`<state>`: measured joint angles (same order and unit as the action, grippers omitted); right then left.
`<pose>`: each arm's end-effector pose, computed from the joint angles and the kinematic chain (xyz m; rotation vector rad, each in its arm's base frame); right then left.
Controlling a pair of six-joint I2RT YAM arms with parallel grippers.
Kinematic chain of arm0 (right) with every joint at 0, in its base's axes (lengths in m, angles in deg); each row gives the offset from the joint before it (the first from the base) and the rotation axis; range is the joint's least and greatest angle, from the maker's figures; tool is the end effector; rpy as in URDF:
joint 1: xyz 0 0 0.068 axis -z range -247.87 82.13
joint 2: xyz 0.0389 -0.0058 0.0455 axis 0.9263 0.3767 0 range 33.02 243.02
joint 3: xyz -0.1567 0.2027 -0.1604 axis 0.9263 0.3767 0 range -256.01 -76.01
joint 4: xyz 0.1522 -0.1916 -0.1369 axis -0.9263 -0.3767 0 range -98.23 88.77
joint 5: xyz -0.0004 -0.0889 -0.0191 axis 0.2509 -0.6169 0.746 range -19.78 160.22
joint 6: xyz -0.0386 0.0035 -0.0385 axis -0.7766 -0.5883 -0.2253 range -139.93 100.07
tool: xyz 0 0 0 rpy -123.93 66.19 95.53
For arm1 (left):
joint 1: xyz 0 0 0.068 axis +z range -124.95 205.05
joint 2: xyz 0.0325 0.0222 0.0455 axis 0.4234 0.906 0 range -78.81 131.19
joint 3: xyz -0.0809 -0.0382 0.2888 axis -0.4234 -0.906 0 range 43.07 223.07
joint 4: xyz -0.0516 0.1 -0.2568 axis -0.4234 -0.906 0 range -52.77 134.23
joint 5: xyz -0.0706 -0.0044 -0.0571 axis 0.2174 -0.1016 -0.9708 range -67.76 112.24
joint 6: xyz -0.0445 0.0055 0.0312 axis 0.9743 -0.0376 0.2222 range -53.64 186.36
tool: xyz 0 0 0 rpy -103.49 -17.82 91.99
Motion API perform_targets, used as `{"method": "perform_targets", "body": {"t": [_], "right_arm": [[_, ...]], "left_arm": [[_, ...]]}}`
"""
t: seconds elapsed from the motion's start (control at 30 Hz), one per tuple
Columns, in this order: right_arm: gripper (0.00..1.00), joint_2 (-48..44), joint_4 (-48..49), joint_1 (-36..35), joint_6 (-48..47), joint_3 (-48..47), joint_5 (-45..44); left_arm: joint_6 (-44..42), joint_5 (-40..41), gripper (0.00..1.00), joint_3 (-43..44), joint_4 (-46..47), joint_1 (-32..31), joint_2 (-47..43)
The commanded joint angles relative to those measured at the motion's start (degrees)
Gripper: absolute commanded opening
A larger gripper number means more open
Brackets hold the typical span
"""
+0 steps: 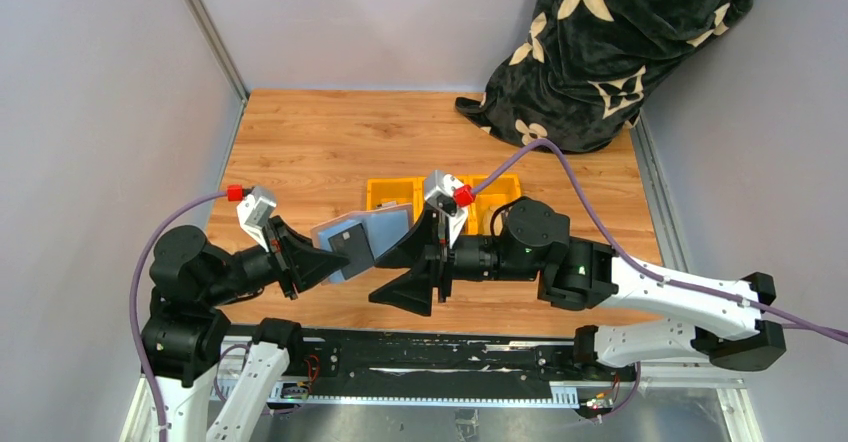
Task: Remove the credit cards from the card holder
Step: Remove the credit card from the card holder.
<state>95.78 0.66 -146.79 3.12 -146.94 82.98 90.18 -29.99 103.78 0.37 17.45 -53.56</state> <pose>0.0396 0.2442 0.4913 -0.9365 1.3113 1.5928 0.0262 -0.0328 0.4277 0.4618 1.7449 -1.1730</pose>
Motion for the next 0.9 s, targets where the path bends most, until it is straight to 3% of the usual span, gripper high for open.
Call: {"method": "perform_targets", "body": {"t": [0.0, 0.17, 0.43, 0.73, 0.87], "right_arm": [[0.63, -0.2, 1.4, 4.9, 4.6, 0.3, 6.1], [0.61, -1.4, 5.0, 9.3, 9.2, 4.3, 12.4], [0.57, 0.0, 8.2, 10.7, 11.8, 5.4, 18.3], [0.45, 2.5, 13.8, 11.5, 14.8, 5.7, 22.1], [0.3, 3.8, 17.4, 12.0, 16.7, 5.7, 23.3]], "left_arm": [[3.0, -9.6, 0.0, 1.1, 4.9, -0.1, -1.0], [11.6, -14.3, 0.0, -0.7, 13.4, -0.1, -2.7], [12.8, -15.2, 0.0, -0.4, 14.2, -0.1, -2.5], [12.8, -15.4, 0.0, 0.2, 13.9, -0.1, -2.3], [13.0, -15.6, 0.01, 0.1, 13.9, -0.1, -2.3]]}}
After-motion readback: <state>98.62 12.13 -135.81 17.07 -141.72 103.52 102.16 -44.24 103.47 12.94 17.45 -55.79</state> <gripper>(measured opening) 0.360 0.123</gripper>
